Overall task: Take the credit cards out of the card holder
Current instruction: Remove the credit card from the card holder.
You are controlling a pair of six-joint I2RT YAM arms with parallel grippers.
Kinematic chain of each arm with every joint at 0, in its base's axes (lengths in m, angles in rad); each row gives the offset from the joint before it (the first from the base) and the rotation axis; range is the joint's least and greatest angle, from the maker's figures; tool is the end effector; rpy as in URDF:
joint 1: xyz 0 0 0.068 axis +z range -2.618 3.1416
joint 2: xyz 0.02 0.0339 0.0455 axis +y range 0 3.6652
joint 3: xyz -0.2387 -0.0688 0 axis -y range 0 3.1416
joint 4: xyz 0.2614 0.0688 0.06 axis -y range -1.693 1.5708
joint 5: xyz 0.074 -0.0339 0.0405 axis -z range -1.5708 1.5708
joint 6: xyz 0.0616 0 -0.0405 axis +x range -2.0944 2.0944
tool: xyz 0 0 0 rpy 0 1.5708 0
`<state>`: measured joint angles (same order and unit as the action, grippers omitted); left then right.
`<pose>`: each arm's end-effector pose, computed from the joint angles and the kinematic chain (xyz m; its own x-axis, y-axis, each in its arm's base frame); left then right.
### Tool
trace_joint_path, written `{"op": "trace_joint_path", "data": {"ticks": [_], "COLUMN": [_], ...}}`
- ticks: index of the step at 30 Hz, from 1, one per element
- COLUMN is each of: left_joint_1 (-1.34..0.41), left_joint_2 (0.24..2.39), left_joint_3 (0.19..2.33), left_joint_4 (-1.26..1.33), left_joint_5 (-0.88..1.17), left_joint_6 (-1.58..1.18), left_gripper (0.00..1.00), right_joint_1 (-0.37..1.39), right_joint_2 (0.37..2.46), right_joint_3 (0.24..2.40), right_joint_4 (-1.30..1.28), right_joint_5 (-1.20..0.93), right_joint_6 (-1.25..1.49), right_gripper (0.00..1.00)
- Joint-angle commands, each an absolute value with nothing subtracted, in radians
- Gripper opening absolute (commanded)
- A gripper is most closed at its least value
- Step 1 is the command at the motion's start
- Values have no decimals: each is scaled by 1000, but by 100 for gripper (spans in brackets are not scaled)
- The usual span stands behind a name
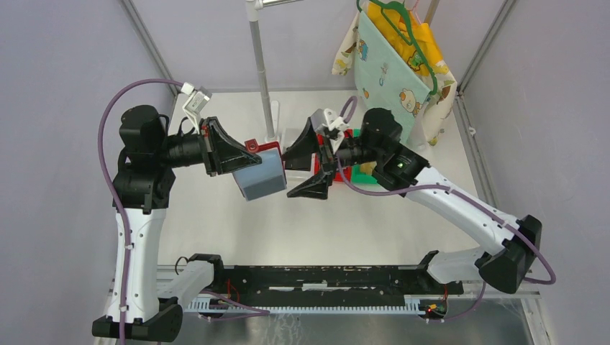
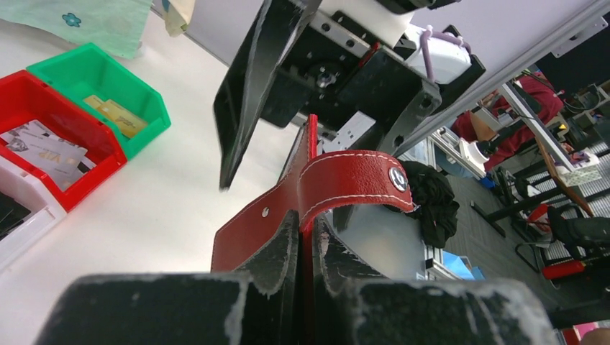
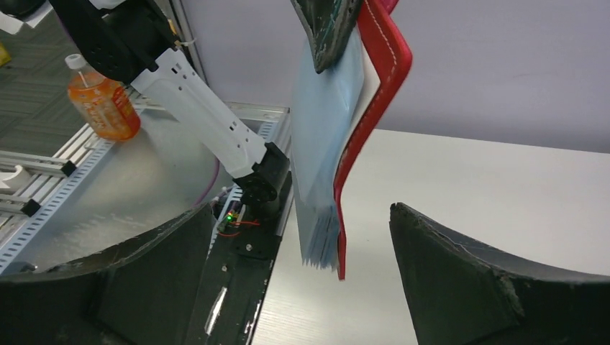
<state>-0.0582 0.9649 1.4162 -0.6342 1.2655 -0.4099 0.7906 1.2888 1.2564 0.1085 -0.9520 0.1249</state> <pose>0.1804 -0.0694 0.4609 -0.5466 -0.0881 -0.8327 0.8024 0.2294 -0.5510 0.1938 0.2671 0.4026 -0.0695 0.0325 -0.9971 -0.9826 -0.1747 0.0628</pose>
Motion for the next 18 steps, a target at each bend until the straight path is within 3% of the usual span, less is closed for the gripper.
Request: {"op": "trace_joint_path", "data": {"ticks": [1, 5, 7, 10, 13, 15, 17, 18], "left_joint_1": [-56, -56, -56, -56, -55, -56, -55, -55], "left_joint_2": [948, 926, 921, 921, 923, 920, 913, 910], "left_joint_3": [1421, 1405, 1399, 1397, 1398, 1398, 1398, 1399], "left_joint_4": [-601, -598, -598, -643, -672, -688, -708, -721], "left_joint_5": [1332, 1332, 1332, 1328, 1322, 1311, 1292, 1281], "left_joint_6": [-414, -396, -385, -342, -302, -280, -249, -232], "left_gripper": [2, 2, 2, 2, 2, 2, 7, 16], "right_joint_1": [858, 914, 927, 936, 942, 942, 943, 943], "right_joint_2": [1368, 1424, 1440, 1443, 1441, 1441, 1438, 1436], "right_joint_3": [1388, 1456, 1474, 1468, 1454, 1440, 1413, 1401], "right_joint_4": [94, 49, 11, 9, 39, 74, 136, 168], "right_joint_5": [-1001, -994, -992, -977, -963, -967, -982, -984], "right_joint_6": [94, 84, 71, 87, 116, 154, 208, 228], "right_gripper": [98, 98, 89, 67, 37, 26, 14, 6]}}
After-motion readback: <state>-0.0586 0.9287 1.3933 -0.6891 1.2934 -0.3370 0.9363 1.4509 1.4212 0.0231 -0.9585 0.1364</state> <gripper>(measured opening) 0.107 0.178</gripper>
